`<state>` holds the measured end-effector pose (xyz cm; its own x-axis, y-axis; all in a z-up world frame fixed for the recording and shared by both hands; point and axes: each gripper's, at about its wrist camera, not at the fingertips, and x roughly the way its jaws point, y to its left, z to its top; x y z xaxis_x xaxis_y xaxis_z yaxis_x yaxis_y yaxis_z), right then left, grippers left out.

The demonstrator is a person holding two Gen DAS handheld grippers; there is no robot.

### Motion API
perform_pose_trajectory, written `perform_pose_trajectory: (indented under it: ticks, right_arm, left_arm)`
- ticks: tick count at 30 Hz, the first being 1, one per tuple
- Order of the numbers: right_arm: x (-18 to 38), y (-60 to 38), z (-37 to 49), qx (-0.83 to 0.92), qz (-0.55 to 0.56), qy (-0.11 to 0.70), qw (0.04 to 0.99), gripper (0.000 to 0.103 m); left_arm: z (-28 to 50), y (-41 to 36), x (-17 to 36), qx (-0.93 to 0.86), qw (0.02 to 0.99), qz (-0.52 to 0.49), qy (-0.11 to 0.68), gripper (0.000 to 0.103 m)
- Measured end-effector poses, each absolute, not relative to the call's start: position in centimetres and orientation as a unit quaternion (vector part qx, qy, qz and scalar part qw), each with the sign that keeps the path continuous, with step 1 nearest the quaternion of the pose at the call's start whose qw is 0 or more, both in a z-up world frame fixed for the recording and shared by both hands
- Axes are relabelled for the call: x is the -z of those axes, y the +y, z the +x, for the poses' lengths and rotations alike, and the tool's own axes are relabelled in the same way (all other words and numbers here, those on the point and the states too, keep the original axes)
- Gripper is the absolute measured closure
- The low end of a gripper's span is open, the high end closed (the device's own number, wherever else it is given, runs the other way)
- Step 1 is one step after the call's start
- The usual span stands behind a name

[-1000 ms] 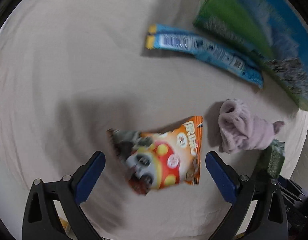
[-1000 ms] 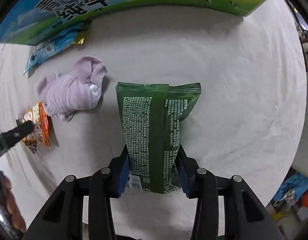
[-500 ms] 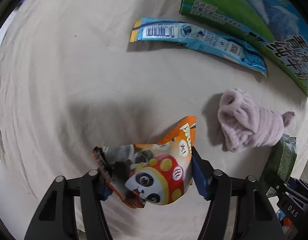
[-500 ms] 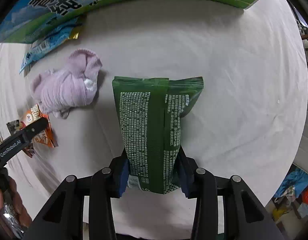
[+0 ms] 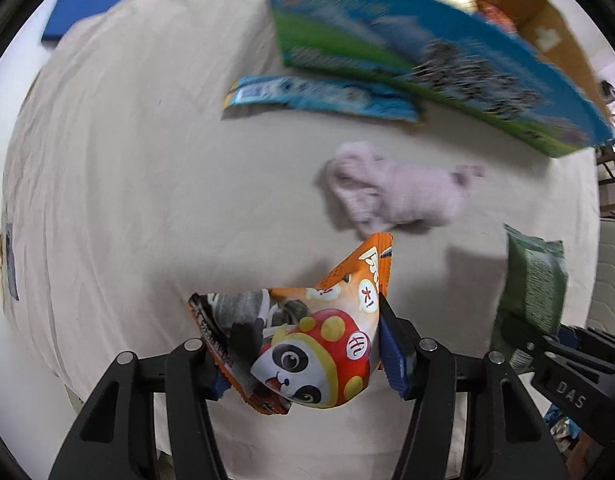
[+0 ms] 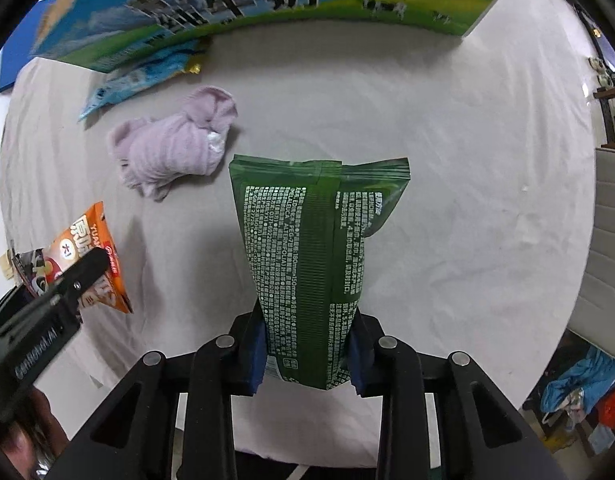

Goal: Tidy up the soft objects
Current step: 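Lower the panda bag into the box with the left tool while the right tool drops the green bag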

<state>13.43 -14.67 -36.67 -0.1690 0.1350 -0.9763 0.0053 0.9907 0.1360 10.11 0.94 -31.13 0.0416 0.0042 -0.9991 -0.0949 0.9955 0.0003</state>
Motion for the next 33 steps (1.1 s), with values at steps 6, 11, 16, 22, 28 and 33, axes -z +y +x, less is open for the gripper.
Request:
perform_pose_trajectory:
  ticks: [6,11,16,22,28,33]
  right_arm:
    - [31.7,-15.7,13.3,-0.058,0.051,0.737,0.671,0.07]
    - [27.8,-17.3,14.3,-0.062,0.067,0.713,0.695,0.07]
    - [23.7,-18.3,15.2,-0.072,0.085,0.691,0.714,0.07]
    - [19.5,-19.8,18.5,-0.082,0.105,0.663,0.736,0.071]
    - [17.7,-20.5,24.4,-0.066,0.111,0.642,0.756,0.071]
    - [19.2,-20.3,29.6,-0.045,0.1,0.647,0.755,0.071]
  left_arm:
    - [10.4,-0.9,26.5,-0.006,0.751,-0.036,0.659,0.047]
    - [12.0,-0.3,22.8,0.014,0.774,-0.035,0.633,0.047]
    - [15.2,-1.3,19.8,0.029,0.792,-0.049,0.608,0.047]
    - [19.7,-1.8,16.6,0.049,0.809,-0.057,0.582,0.047]
    - [26.1,-1.3,15.7,0.049,0.818,-0.049,0.571,0.047]
    - [31.0,-0.1,17.5,0.038,0.809,-0.04,0.585,0.047]
